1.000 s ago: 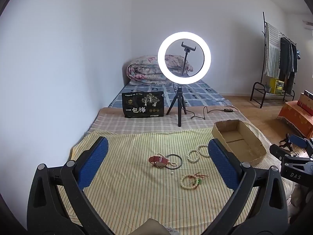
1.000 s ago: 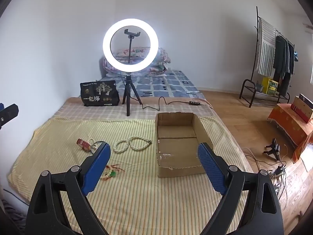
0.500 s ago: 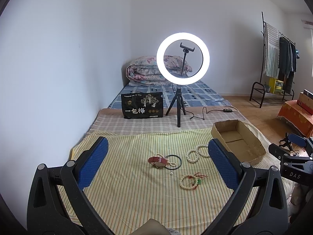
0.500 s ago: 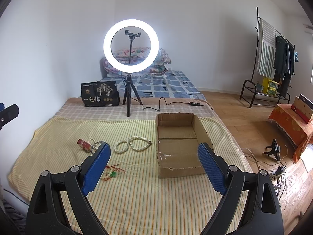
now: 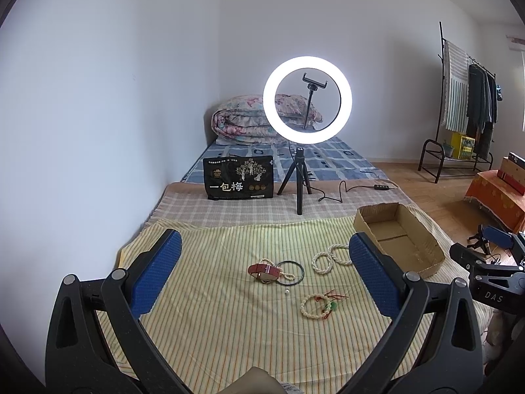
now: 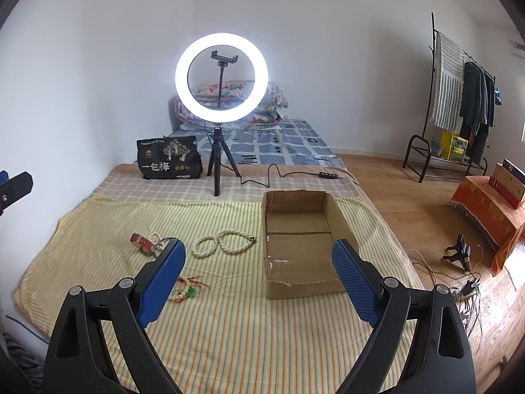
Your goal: Organize jewelry
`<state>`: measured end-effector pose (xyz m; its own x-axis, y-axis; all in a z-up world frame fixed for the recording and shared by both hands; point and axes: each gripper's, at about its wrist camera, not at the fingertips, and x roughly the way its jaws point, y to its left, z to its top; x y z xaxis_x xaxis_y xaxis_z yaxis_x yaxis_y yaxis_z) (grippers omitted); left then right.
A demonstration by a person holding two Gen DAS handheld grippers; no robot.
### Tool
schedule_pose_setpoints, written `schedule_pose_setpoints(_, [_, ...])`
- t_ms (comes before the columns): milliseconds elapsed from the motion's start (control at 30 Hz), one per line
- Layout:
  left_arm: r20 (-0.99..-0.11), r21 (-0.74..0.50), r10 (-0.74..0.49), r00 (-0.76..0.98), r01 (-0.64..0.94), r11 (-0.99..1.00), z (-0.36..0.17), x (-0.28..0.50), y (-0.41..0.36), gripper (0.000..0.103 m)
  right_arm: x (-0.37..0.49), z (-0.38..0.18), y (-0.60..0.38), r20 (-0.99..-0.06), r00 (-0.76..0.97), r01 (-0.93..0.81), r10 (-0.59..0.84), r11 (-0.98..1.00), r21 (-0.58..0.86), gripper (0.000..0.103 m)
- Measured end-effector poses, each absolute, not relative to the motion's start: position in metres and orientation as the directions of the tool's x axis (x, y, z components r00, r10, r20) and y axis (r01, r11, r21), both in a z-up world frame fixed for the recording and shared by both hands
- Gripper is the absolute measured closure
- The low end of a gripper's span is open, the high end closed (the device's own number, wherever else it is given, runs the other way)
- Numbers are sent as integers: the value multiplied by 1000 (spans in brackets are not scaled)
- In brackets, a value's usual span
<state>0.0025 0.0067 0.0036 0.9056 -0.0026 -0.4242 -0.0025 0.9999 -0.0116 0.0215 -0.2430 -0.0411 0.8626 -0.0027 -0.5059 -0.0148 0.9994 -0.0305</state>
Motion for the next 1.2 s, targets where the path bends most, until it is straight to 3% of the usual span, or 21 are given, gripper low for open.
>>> schedule_pose_setpoints(1200, [-423,-15,-6,906,-1,1000,6,2,8,0,21,-42,-242,-505,863,-20,2,999,-30,12])
